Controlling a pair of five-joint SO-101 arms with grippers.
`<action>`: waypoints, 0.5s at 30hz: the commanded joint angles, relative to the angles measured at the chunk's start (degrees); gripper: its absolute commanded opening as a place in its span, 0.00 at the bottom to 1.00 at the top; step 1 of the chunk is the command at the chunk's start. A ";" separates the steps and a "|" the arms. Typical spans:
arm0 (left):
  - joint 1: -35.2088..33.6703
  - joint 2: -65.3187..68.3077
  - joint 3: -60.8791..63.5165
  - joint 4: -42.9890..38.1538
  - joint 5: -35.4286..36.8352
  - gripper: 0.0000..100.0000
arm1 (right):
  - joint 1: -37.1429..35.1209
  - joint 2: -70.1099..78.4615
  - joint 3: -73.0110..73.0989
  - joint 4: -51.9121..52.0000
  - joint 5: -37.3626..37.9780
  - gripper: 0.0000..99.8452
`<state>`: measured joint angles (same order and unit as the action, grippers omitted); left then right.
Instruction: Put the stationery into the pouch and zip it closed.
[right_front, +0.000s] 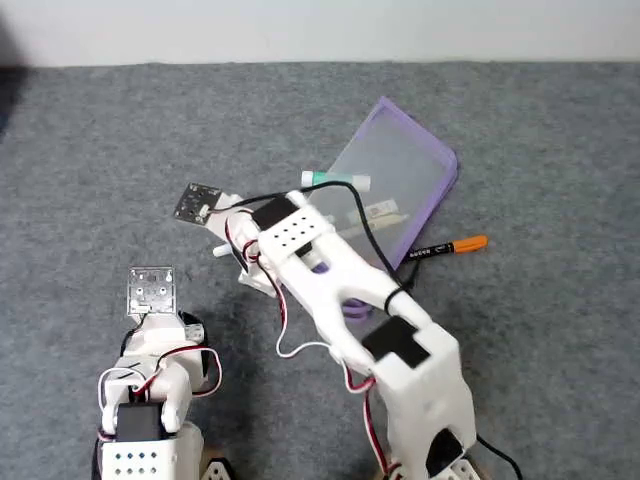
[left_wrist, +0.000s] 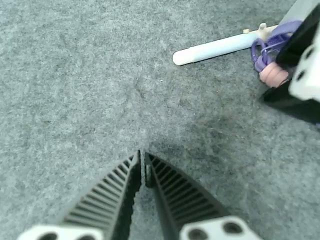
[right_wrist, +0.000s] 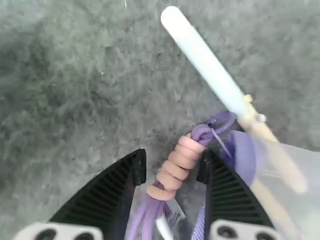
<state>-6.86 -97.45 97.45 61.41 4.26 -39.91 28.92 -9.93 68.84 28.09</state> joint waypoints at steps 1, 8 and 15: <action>0.00 -0.62 -0.66 0.35 0.44 0.01 | 0.57 1.63 -4.66 1.01 -2.73 0.18; 0.00 -0.62 -0.66 0.35 0.44 0.01 | 2.68 8.22 -10.64 2.59 -5.80 0.18; 0.00 -0.62 -0.66 0.35 0.44 0.01 | 1.27 11.91 -13.80 5.23 -5.36 0.08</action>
<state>-6.86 -97.45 97.45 61.41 4.26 -38.59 40.44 -21.01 72.35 22.81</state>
